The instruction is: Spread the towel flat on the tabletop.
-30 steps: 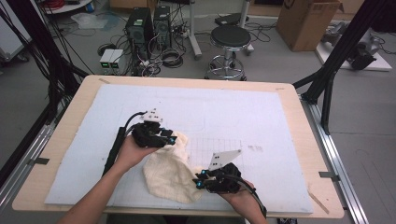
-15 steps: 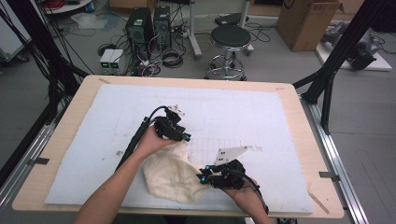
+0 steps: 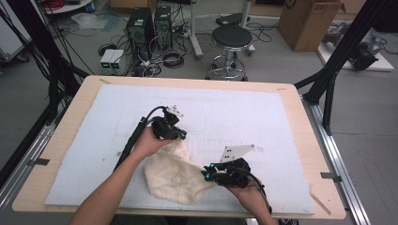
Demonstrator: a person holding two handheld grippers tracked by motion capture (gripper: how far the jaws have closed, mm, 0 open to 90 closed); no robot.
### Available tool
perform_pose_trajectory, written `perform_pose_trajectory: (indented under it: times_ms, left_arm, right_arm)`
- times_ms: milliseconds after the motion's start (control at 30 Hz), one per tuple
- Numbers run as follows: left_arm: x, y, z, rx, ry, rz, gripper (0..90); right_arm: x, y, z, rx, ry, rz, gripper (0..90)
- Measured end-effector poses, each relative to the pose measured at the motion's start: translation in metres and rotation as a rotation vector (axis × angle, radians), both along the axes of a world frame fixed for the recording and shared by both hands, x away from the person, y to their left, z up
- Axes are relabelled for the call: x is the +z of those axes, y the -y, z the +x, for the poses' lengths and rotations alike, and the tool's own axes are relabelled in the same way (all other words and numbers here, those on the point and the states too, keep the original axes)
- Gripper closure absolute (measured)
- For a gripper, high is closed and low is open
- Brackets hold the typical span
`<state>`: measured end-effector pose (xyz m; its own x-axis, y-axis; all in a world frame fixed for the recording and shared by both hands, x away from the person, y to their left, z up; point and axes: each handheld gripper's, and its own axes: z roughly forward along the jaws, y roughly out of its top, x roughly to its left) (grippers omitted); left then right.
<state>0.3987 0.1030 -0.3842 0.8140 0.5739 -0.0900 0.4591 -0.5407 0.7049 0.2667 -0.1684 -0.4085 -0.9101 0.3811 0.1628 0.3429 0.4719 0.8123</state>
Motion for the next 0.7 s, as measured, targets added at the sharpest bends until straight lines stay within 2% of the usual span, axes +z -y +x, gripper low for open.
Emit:
perform_pose_trajectory:
  times_ms: [133, 233, 300, 367, 433, 533, 633, 700]
  left_arm:
    - [0.023, -0.028, -0.006, 0.070, 0.066, -0.077, 86.3]
    - [0.035, -0.052, -0.012, 0.117, 0.077, -0.131, 86.3]
    - [0.038, -0.065, -0.020, 0.139, 0.084, -0.156, 86.3]
    - [0.035, -0.076, -0.029, 0.152, 0.070, -0.176, 86.3]
    - [0.027, -0.084, -0.040, 0.165, 0.059, -0.170, 86.3]
    - [0.010, -0.095, -0.058, 0.187, 0.023, -0.202, 86.3]
    - [-0.006, -0.100, -0.076, 0.175, 0.013, -0.172, 86.3]
    - [-0.015, -0.103, -0.086, 0.174, 0.013, -0.168, 86.3]
  right_arm:
    - [0.009, 0.007, -0.003, -0.018, 0.028, 0.000, 83.3]
    - [0.019, 0.016, -0.005, -0.047, 0.059, 0.001, 83.7]
    - [0.026, 0.020, -0.009, -0.060, 0.074, 0.005, 83.8]
    - [0.028, 0.019, -0.015, -0.056, 0.087, 0.000, 83.8]
    - [0.025, 0.014, -0.020, -0.036, 0.082, -0.018, 83.8]
    - [0.013, 0.002, -0.028, 0.006, 0.039, -0.048, 83.8]
    - [0.000, -0.009, -0.033, 0.056, -0.002, -0.090, 83.7]
    - [-0.005, -0.015, -0.036, 0.082, -0.019, -0.108, 81.8]
